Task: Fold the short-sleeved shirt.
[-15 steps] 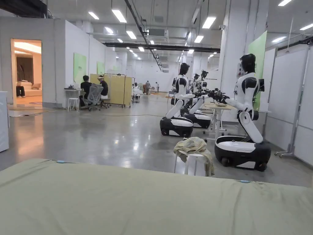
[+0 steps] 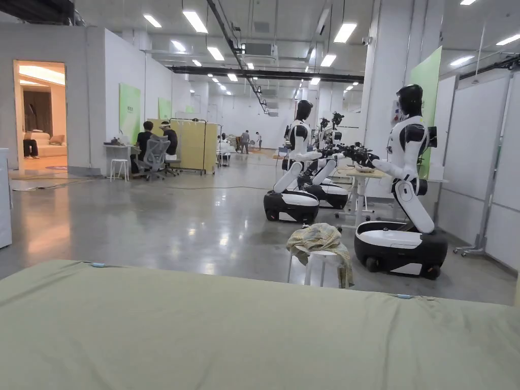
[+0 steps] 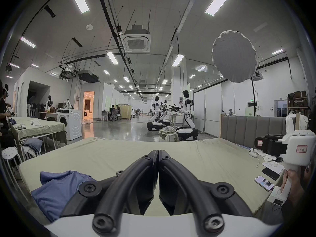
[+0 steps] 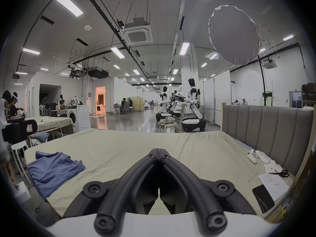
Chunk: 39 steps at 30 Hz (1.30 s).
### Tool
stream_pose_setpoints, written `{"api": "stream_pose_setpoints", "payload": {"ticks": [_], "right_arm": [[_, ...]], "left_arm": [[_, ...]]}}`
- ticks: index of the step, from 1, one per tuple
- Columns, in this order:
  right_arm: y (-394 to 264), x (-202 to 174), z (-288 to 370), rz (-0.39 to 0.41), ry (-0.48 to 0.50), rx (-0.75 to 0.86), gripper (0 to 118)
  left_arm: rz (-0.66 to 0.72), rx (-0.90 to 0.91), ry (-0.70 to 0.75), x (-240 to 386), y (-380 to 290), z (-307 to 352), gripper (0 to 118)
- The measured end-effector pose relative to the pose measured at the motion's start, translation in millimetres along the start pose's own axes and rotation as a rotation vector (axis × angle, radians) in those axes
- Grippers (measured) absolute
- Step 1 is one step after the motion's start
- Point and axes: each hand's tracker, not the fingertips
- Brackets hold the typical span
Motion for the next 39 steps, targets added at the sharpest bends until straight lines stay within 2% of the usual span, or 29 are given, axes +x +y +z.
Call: {"api": "stream_pose_setpoints", "payload": {"ticks": [9, 10, 11, 12, 13, 15, 16, 18, 20, 21, 23, 24, 26, 27, 28, 29, 30, 31, 32, 33, 34, 36, 37, 38, 39], "right_arm": [[-0.2, 2.1, 1.7, -0.006, -0.025, 0.017, 0], [0.7, 0.1, 0.6, 0.061, -0.067, 0.006, 0], [0.5, -7.4, -0.8, 0.177, -0.128, 0.009, 0], [-1.5, -16.4, -2.3, 0.371, -0.131, 0.014, 0], [-3.9, -21.1, -3.2, 0.512, -0.105, 0.014, 0], [-16.4, -30.2, -4.9, 0.866, -0.103, 0.028, 0], [-24.3, -32.2, -6.4, 1.005, -0.098, 0.034, 0], [-43.6, -29.8, -8.4, 1.326, -0.014, 0.028, 0], [-68.3, -23.6, -4.9, 1.659, 0.065, 0.049, 0], [-80.8, -17.1, -1.1, 1.816, 0.124, 0.063, 0], [-100.8, -6.7, 5.6, 1.984, 0.242, 0.087, 0], [-106.2, -4.2, 7.8, 2.024, 0.296, 0.062, 0], [-112.7, -0.4, 10.5, 2.039, 0.318, 0.044, 0], [-112.6, -2.0, 9.5, 2.01, 0.29, 0.052, 0], [-107.5, -6.9, 6.4, 1.9, 0.233, 0.045, 0], [-96.5, -9.9, 2.4, 1.736, 0.182, 0.019, 0], [-84.5, -14.2, -3.6, 1.537, 0.113, -0.004, 0], [-75.6, -15.8, -9.2, 1.389, 0.053, -0.021, 0], [-64.8, -15.3, -16.1, 1.199, -0.028, -0.044, 0], [-51.8, -11.6, -22.0, 1.0, -0.085, -0.065, 0], [-43.0, -6.2, -25.6, 0.819, -0.101, -0.093, 0], [-27.9, 11.7, -28.6, 0.374, -0.048, -0.143, 0], [-24.6, 17.8, -28.2, 0.216, -0.028, -0.149, 0], [-23.3, 22.4, -27.4, 0.096, -0.011, -0.148, 0], [-22.9, 24.0, -26.7, 0.055, -0.01, -0.135, 0]], "left_arm": [[-0.008, -0.006, 0.02, -4.3, -0.8, -2.5, 3], [-0.028, -0.003, 0.027, -3.4, 0.2, -3.2, 3], [-0.08, 0.001, 0.041, -1.1, 3.1, -6.0, 3], [-0.202, -0.006, 0.043, 5.1, 5.9, -9.1, 3], [-0.356, -0.016, 0.049, 12.8, 6.2, -11.3, 3], [-0.813, -0.057, 0.078, 32.3, -11.5, -17.7, 3], [-1.003, -0.077, 0.078, 36.5, -25.9, -20.7, 3], [-1.38, -0.148, 0.013, 36.0, -63.0, -24.7, 3], [-1.594, -0.214, -0.086, 29.0, -91.9, -23.1, 3], [-1.654, -0.253, -0.13, 25.4, -103.4, -21.7, 3], [-1.72, -0.327, -0.214, 22.3, -115.5, -17.3, 3], [-1.739, -0.343, -0.238, 21.9, -120.2, -16.0, 3], [-1.72, -0.324, -0.215, 15.9, -123.2, -16.3, 3], [-1.628, -0.298, -0.163, 16.1, -115.4, -20.1, 3], [-1.488, -0.296, -0.114, 16.3, -102.0, -25.9, 3], [-1.273, -0.31, -0.05, 15.5, -81.7, -34.0, 3], [-0.983, -0.317, -0.012, 18.5, -48.7, -39.2, 3], [-0.769, -0.31, -0.021, 10.7, -29.7, -40.3, 3], [-0.532, -0.275, -0.054, -2.6, -12.8, -36.7, 3], [-0.362, -0.238, -0.069, -11.6, -5.4, -31.8, 3], [-0.28, -0.209, -0.079, -29.1, -16.7, -29.0, 3], [-0.207, -0.187, -0.067, -29.1, -17.4, -23.1, 3], [-0.206, -0.181, -0.04, -26.0, -19.0, -22.1, 3], [-0.204, -0.175, -0.032, -20.8, -25.0, -19.0, 3], [-0.204, -0.174, -0.04, -19.6, -26.4, -18.0, 3]]}}
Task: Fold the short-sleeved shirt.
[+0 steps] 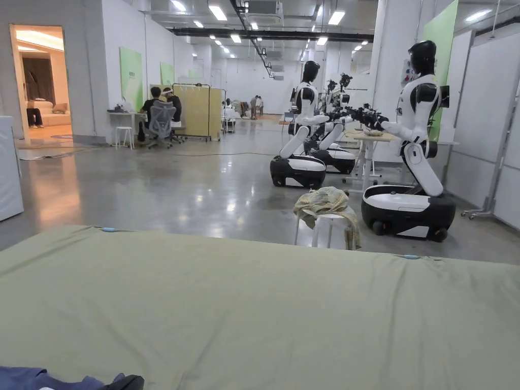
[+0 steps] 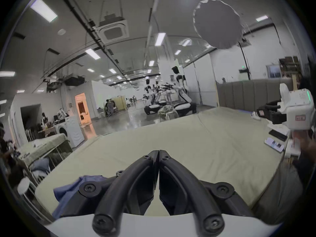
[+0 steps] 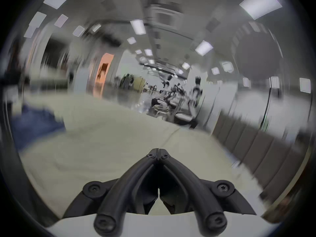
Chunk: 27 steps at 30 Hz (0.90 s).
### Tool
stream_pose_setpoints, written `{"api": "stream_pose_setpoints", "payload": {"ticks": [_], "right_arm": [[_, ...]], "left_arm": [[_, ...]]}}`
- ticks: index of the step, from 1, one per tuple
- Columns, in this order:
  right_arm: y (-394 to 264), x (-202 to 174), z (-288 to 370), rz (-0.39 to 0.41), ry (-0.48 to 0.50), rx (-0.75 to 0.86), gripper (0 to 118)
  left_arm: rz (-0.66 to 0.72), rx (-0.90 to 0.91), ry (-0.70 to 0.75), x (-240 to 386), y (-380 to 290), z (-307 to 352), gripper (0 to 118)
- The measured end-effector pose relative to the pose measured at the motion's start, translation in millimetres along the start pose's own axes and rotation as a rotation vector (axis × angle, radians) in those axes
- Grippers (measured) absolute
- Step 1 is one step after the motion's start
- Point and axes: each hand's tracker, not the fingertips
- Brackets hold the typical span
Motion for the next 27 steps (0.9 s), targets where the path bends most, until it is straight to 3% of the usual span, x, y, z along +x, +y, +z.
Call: {"api": "stream_pose_setpoints", "payload": {"ticks": [6, 9, 12, 17, 24, 25, 27], "right_arm": [[8.0, -29.9, 4.6, 0.024, 0.02, 0.027, 0], [9.5, -47.6, 1.8, -0.02, 0.114, 0.025, 0], [13.1, -75.5, -5.9, -0.003, 0.174, 0.03, 0], [13.3, -112.2, -21.5, -0.03, 0.31, 0.015, 0], [6.2, -132.0, -32.0, -0.01, 0.391, -0.014, 0], [5.5, -132.1, -32.0, -0.004, 0.396, -0.015, 0], [3.5, -132.1, -29.3, 0.011, 0.396, -0.021, 0]], "left_arm": [[0.06, 0.019, 0.005, 2.3, 1.2, 1.8, 3], [0.146, 0.035, 0.039, -14.3, 0.3, 13.2, 3], [0.191, 0.032, 0.104, -39.0, -4.2, 34.6, 3], [0.209, -0.002, 0.236, -73.8, -11.9, 72.6, 3], [0.159, -0.074, 0.291, -97.1, -21.3, 79.4, 3], [0.159, -0.089, 0.279, -101.3, -22.7, 77.2, 5], [0.187, -0.143, 0.223, -115.8, -26.6, 65.9, 33]]}}
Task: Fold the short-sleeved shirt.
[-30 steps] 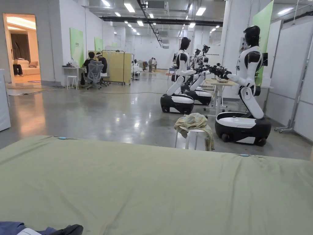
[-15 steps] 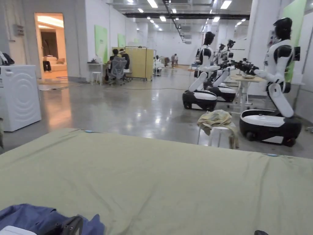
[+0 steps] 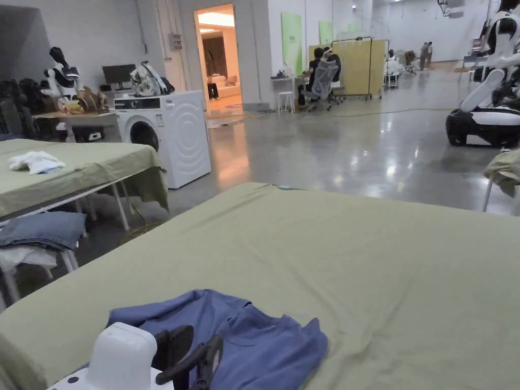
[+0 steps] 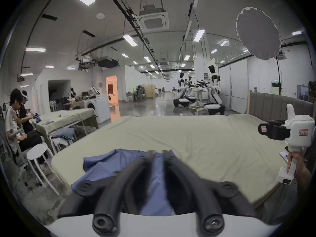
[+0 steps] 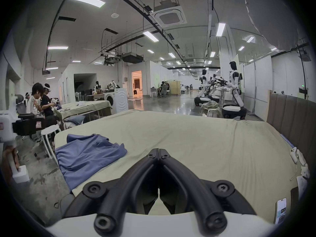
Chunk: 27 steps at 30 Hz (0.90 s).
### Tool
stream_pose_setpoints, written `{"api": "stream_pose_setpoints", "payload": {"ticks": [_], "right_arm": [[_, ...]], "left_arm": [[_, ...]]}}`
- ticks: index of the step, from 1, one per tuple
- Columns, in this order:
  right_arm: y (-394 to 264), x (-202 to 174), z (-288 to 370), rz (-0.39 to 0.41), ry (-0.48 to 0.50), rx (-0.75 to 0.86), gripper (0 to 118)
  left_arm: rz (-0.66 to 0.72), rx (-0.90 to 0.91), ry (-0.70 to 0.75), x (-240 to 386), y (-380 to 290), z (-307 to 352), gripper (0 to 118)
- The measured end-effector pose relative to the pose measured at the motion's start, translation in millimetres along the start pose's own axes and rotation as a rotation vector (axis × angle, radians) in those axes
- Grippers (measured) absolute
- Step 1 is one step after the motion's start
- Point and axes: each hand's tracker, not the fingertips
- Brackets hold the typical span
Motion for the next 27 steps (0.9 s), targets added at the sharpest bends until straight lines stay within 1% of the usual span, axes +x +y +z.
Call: {"api": "stream_pose_setpoints", "payload": {"ticks": [2, 3, 5, 9, 13, 15, 17, 18, 19, 22, 24, 25, 26, 27], "right_arm": [[-4.1, 3.3, 0.1, 0.003, -0.001, -0.013, 0], [-6.3, 4.4, 0.9, -0.003, -0.005, -0.021, 0], [-10.9, 10.2, -0.4, -0.023, -0.012, -0.042, 0], [-18.5, 19.3, -1.7, -0.032, -0.041, -0.084, 0], [-24.9, 28.7, -3.2, -0.028, -0.078, -0.118, 0], [-28.1, 32.4, -4.6, -0.034, -0.094, -0.136, 0], [-32.3, 36.5, -8.1, -0.038, -0.105, -0.154, 0], [-34.6, 38.3, -10.4, -0.045, -0.112, -0.164, 0], [-36.9, 40.1, -11.9, -0.053, -0.114, -0.176, 0], [-42.9, 41.5, -15.6, -0.078, -0.109, -0.2, 0], [-45.3, 41.0, -15.2, -0.081, -0.103, -0.208, 0], [-45.8, 40.2, -14.7, -0.08, -0.1, -0.211, 0], [-45.8, 39.9, -14.4, -0.081, -0.096, -0.215, 0], [-45.4, 40.7, -12.5, -0.089, -0.089, -0.217, 0]], "left_arm": [[0.034, -0.078, -0.052, -12.1, -0.7, -27.7, 69], [0.034, -0.107, -0.077, -18.1, -3.8, -41.9, 70], [0.073, -0.209, -0.074, -35.2, -9.0, -84.4, 70], [0.1, -0.414, -0.146, -67.4, -29.4, -173.1, 71], [0.139, -0.598, -0.098, -100.8, -57.8, -251.3, 71], [0.143, -0.626, -0.05, -111.8, -66.7, -272.6, 71], [0.183, -0.656, -0.075, -119.6, -76.1, -287.8, 71], [0.226, -0.695, -0.104, -121.2, -83.8, -296.2, 70], [0.238, -0.743, -0.096, -119.5, -91.4, -304.4, 70], [0.169, -0.696, -0.058, -111.9, -89.3, -300.7, 68], [0.125, -0.704, -0.059, -105.1, -89.6, -297.1, 63], [0.139, -0.703, -0.08, -106.2, -86.2, -298.2, 53], [0.198, -0.69, -0.115, -107.1, -84.7, -300.4, 14], [0.182, -0.739, -0.044, -106.7, -87.4, -305.2, 6]]}}
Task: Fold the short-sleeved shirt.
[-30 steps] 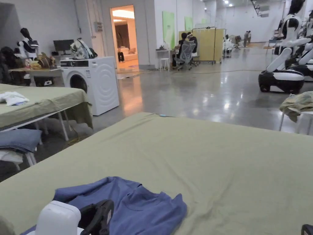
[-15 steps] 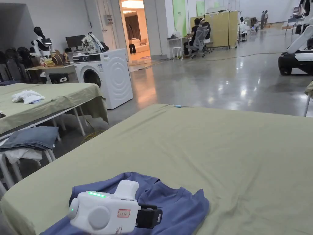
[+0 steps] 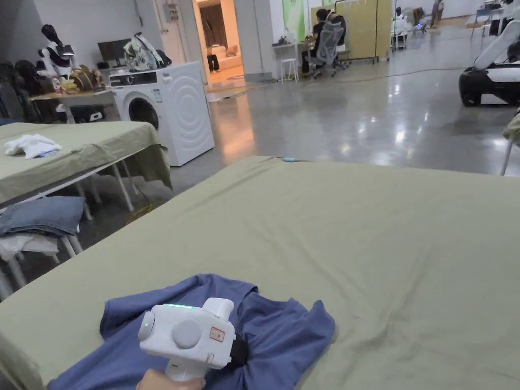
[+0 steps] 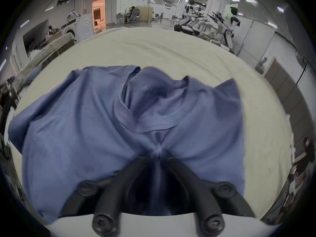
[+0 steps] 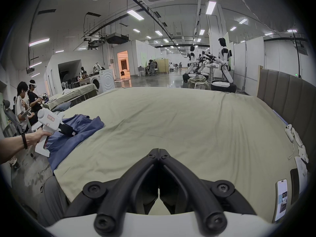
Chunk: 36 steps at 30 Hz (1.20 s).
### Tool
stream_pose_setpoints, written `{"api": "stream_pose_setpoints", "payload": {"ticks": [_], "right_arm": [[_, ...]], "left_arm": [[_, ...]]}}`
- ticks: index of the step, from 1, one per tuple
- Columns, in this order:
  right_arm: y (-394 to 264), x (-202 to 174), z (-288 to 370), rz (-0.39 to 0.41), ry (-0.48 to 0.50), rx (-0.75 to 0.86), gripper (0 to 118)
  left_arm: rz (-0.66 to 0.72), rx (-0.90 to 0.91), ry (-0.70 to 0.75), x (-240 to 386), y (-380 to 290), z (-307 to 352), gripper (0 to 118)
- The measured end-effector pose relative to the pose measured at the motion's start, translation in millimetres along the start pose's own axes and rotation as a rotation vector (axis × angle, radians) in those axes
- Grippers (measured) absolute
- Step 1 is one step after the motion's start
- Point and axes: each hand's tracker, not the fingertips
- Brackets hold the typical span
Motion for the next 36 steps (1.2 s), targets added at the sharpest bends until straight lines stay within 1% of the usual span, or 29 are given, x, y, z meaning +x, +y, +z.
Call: {"api": "stream_pose_setpoints", "payload": {"ticks": [2, 3, 4, 5, 6, 7, 8, 9, 10, 11, 12, 14, 15, 18, 19, 21, 22, 24, 26, 27, 28, 30, 31, 33, 35, 36], "right_arm": [[-0.3, 1.5, 5.6, -0.018, 0.011, 0.005, 0], [-0.3, 2.8, 9.9, -0.019, 0.013, 0.01, 0], [-0.1, 4.9, 15.3, -0.017, 0.008, 0.018, 0], [0.1, 6.6, 18.6, -0.013, 0.0, 0.021, 0], [0.7, 9.3, 21.7, -0.009, -0.005, 0.02, 0], [1.0, 12.9, 25.7, -0.005, -0.009, 0.021, 0], [1.2, 16.1, 29.6, -0.003, -0.016, 0.023, 0], [1.2, 19.2, 33.0, -0.004, -0.024, 0.029, 0], [1.1, 23.0, 36.4, -0.011, -0.029, 0.036, 0], [1.1, 26.4, 38.7, -0.021, -0.034, 0.042, 0], [1.4, 31.6, 41.6, -0.043, -0.041, 0.05, 0], [1.8, 39.3, 43.7, -0.088, -0.051, 0.049, 0], [2.0, 43.5, 46.2, -0.106, -0.061, 0.048, 0], [0.1, 53.5, 57.0, -0.129, -0.09, 0.065, 0], [-1.8, 58.7, 60.3, -0.137, -0.105, 0.069, 0], [-7.1, 69.9, 65.6, -0.154, -0.13, 0.076, 0], [-8.5, 74.1, 69.0, -0.168, -0.134, 0.078, 0], [-12.9, 82.1, 74.3, -0.203, -0.145, 0.084, 0], [-15.7, 88.2, 81.3, -0.223, -0.152, 0.087, 0], [-16.7, 90.5, 85.1, -0.229, -0.16, 0.089, 0], [-20.7, 95.2, 87.5, -0.233, -0.167, 0.093, 0], [-22.1, 99.1, 94.3, -0.235, -0.184, 0.096, 0], [-22.7, 101.0, 98.4, -0.234, -0.188, 0.096, 0], [-25.8, 102.8, 106.5, -0.23, -0.205, 0.1, 0], [-30.2, 107.0, 115.8, -0.235, -0.226, 0.1, 0], [-32.7, 107.9, 119.6, -0.236, -0.239, 0.097, 0]], "left_arm": [[0.0, 0.024, -0.019, 0.2, 3.3, 6.4, 6], [0.042, 0.042, -0.03, -4.1, 6.7, 13.4, 6], [0.119, 0.065, -0.069, -10.5, 9.9, 20.7, 6], [0.238, 0.128, -0.104, -18.9, 15.4, 31.9, 6], [0.283, 0.209, -0.131, -25.2, 26.9, 51.8, 6], [0.28, 0.268, -0.09, -26.4, 41.4, 70.8, 6], [0.184, 0.267, -0.028, -20.3, 58.8, 86.1, 6], [0.065, 0.307, 0.046, -7.8, 75.5, 105.7, 6], [-0.009, 0.332, 0.083, -1.7, 93.9, 125.5, 6], [0.014, 0.37, 0.083, -0.7, 111.2, 144.5, 6], [0.084, 0.43, 0.035, -1.2, 130.8, 166.9, 6], [0.07, 0.549, 0.055, 19.1, 163.0, 201.4, 6], [0.017, 0.594, 0.09, 35.9, 182.2, 218.7, 6], [-0.11, 0.649, 0.119, 93.9, 215.4, 247.1, 6], [-0.168, 0.659, 0.118, 117.0, 220.4, 249.3, 6], [-0.242, 0.666, 0.092, 159.0, 219.2, 242.5, 6], [-0.254, 0.656, 0.049, 179.5, 212.8, 232.8, 6], [-0.264, 0.624, -0.083, 215.8, 193.2, 210.4, 6], [-0.212, 0.558, -0.294, 246.3, 162.0, 174.9, 6], [-0.205, 0.509, -0.39, 268.5, 138.3, 155.9, 6], [-0.203, 0.478, -0.453, 293.3, 111.2, 138.6, 6], [-0.258, 0.379, -0.599, 337.3, 59.9, 104.7, 6], [-0.284, 0.344, -0.652, 363.9, 29.7, 91.0, 6], [-0.355, 0.219, -0.744, 416.3, -30.8, 67.2, 6], [-0.381, 0.104, -0.851, 461.1, -88.6, 47.7, 6], [-0.366, 0.051, -0.886, 476.5, -112.7, 41.4, 6]]}}
